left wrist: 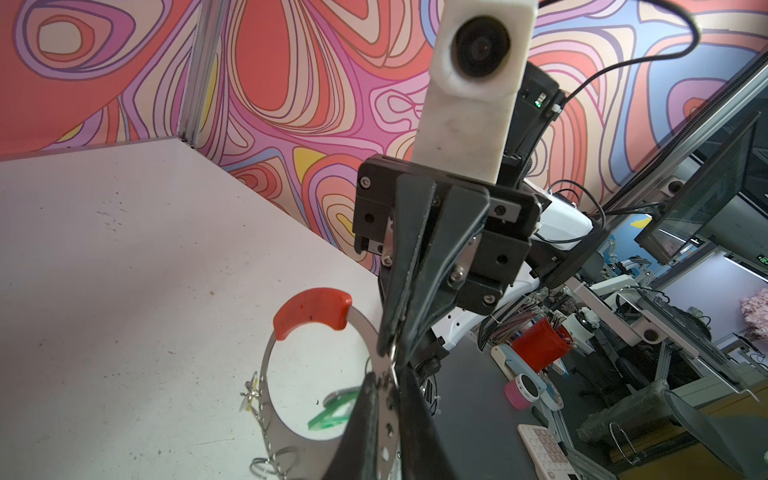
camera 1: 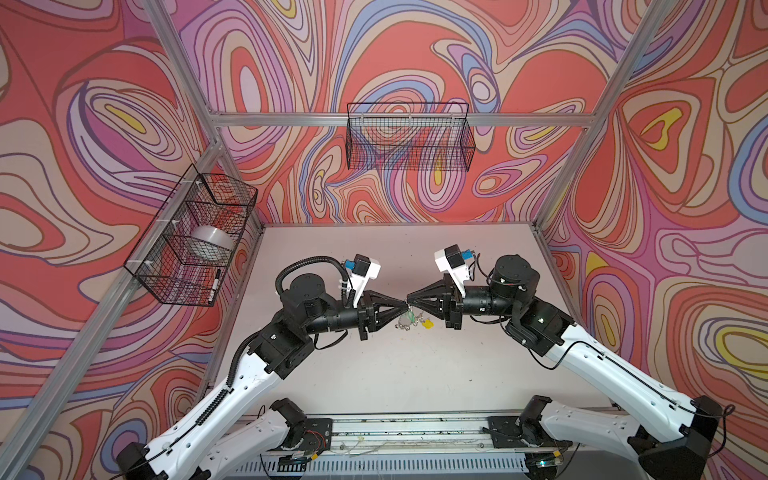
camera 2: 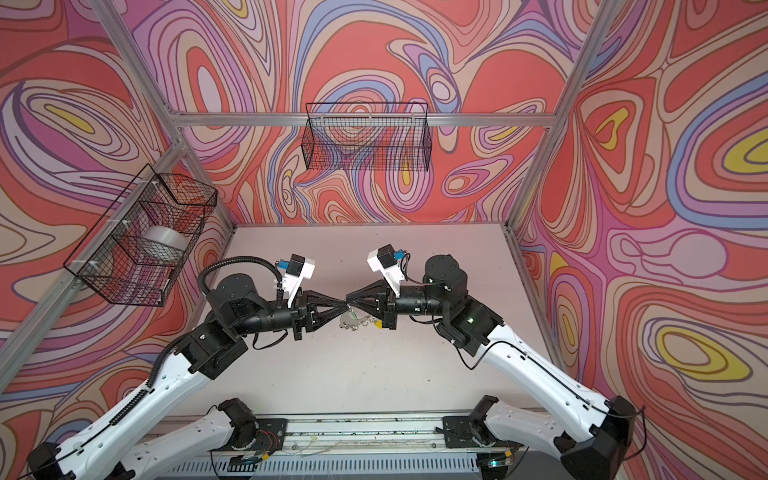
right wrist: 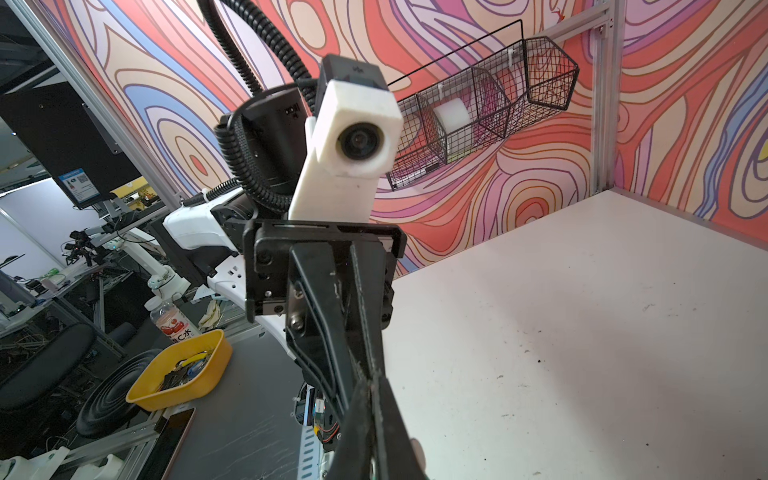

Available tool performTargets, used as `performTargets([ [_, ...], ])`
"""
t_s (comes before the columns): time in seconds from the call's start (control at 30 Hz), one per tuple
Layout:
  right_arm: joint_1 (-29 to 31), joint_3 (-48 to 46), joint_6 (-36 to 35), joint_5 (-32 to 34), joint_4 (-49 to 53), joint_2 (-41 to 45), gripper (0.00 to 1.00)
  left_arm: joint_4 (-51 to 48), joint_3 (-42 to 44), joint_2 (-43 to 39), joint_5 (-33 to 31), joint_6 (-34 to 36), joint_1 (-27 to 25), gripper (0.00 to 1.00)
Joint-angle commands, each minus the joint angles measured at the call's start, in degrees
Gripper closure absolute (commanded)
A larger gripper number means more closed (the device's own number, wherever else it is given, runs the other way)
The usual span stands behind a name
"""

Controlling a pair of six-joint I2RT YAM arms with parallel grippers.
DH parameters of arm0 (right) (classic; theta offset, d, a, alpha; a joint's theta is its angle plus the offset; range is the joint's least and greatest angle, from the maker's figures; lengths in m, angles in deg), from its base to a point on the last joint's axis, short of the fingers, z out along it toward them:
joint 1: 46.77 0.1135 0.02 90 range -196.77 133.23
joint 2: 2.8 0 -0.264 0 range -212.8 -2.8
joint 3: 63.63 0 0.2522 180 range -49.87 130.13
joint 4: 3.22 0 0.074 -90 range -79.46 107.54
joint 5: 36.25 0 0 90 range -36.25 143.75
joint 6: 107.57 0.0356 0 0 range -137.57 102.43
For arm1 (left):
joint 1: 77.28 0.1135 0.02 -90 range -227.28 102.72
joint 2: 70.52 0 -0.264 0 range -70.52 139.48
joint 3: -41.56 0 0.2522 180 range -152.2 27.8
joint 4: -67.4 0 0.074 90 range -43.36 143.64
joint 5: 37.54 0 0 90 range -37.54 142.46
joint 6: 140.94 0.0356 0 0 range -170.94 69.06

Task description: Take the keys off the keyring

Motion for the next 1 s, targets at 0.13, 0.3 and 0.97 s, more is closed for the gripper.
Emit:
performTargets([
  [0.13,-0.1,-0.2,0.3,-1.1,0.4,1.2,1.0,-0.3,-2.0,-0.4,4.0,-0.7,3.5,0.76],
  [0.3,-0.1,-0.8,1.2,-0.3,-1.1,1.7,1.0,5.8,-1.2,1.4,11.1,-4.2,4.3,0.74],
  [0.97,-0.2,-0.1,4.0,-3.1,-4.6,-0.5,1.0,3.3,-1.4,0.8,8.7,-2.1,4.3,0.81],
])
